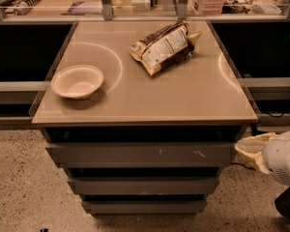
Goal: Open top drawer
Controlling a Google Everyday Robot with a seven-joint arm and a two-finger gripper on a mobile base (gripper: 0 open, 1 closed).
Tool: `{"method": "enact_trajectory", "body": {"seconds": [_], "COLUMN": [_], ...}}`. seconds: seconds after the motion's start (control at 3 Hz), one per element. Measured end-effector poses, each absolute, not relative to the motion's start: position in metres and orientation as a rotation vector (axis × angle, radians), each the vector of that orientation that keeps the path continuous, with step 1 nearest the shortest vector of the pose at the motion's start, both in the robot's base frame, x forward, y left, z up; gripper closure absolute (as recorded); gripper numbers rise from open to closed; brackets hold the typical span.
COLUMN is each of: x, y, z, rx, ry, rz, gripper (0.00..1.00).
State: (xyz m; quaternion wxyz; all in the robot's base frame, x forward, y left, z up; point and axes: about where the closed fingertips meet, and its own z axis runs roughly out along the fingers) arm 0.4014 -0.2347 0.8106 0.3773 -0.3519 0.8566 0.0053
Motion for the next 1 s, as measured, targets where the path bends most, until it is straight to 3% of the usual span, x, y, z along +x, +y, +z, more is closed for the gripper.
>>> {"method": "enact_trajectory", "body": {"seconds": [0.33, 1.0], "x": [0.403, 0.432], "y": [-0.235, -0.234], "z": [0.797, 0.749], "rx": [-0.855, -0.699], "ry": [2.185, 2.097], "rz": [-0.015, 0.11], "gripper": [1.0, 1.0]}}
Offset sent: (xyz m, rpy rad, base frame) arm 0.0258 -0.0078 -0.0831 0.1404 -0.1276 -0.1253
